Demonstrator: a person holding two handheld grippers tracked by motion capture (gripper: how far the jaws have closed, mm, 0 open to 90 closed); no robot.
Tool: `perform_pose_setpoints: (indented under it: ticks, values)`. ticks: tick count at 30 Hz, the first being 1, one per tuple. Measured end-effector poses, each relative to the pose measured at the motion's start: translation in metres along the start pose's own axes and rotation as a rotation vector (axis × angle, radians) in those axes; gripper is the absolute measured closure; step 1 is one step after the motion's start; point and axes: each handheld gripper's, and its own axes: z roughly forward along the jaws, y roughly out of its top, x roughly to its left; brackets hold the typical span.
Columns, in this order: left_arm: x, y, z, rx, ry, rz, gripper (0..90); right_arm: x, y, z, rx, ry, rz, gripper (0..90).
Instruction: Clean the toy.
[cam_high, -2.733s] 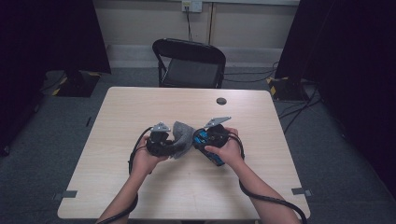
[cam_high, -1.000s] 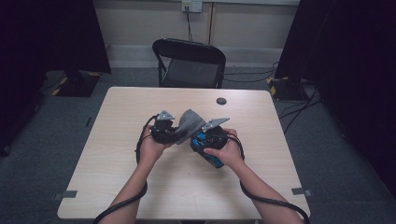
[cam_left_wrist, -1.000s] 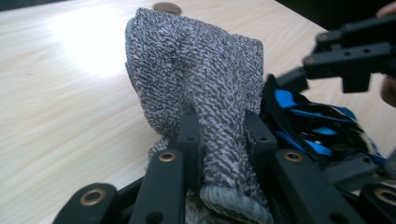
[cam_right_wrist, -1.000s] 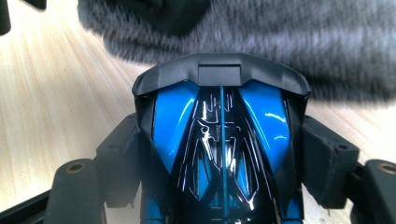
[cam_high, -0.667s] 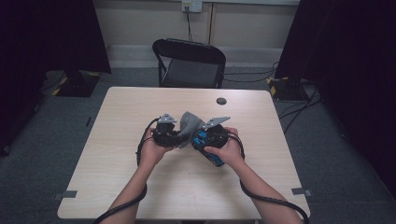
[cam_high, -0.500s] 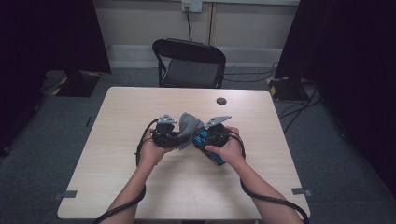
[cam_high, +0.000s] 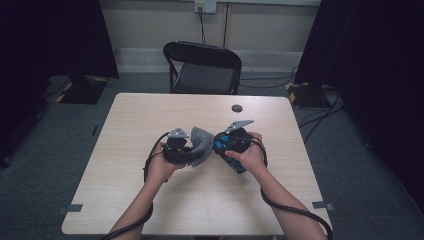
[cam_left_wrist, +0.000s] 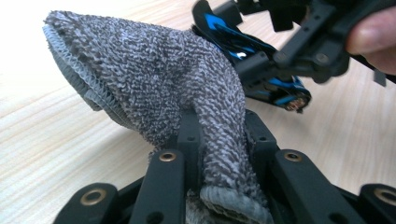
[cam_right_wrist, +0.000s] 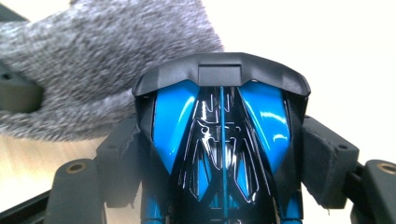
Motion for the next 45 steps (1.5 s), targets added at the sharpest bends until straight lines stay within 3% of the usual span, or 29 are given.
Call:
perform_pose_setpoints:
  ticks: [8,14,16,19,33,45]
  values:
    - [0.003,-0.005,-0.01,0.002,0.016,0.007,73.1,-0.008,0.0,-0.004,-0.005,-0.019,0.021,25.8]
    - [0.018,-0.006,-0.028,-0.027,0.098,-0.022,73.0,-0.012,-0.003,-0.01,-0.014,-0.014,0.036,25.9]
    - [0.024,-0.001,-0.033,-0.063,0.128,-0.03,72.9,-0.008,-0.005,-0.01,-0.011,-0.001,0.023,25.8]
    - [0.026,0.004,-0.033,-0.078,0.14,-0.037,72.8,-0.001,-0.005,-0.008,-0.012,0.019,0.01,25.8]
    - [0.02,0.025,-0.011,-0.092,0.154,-0.029,72.8,0.02,-0.004,-0.001,-0.004,0.081,-0.032,25.8]
    - [0.008,0.025,0.004,-0.046,0.083,-0.021,72.8,0.023,-0.001,0.001,0.006,0.09,-0.047,25.8]
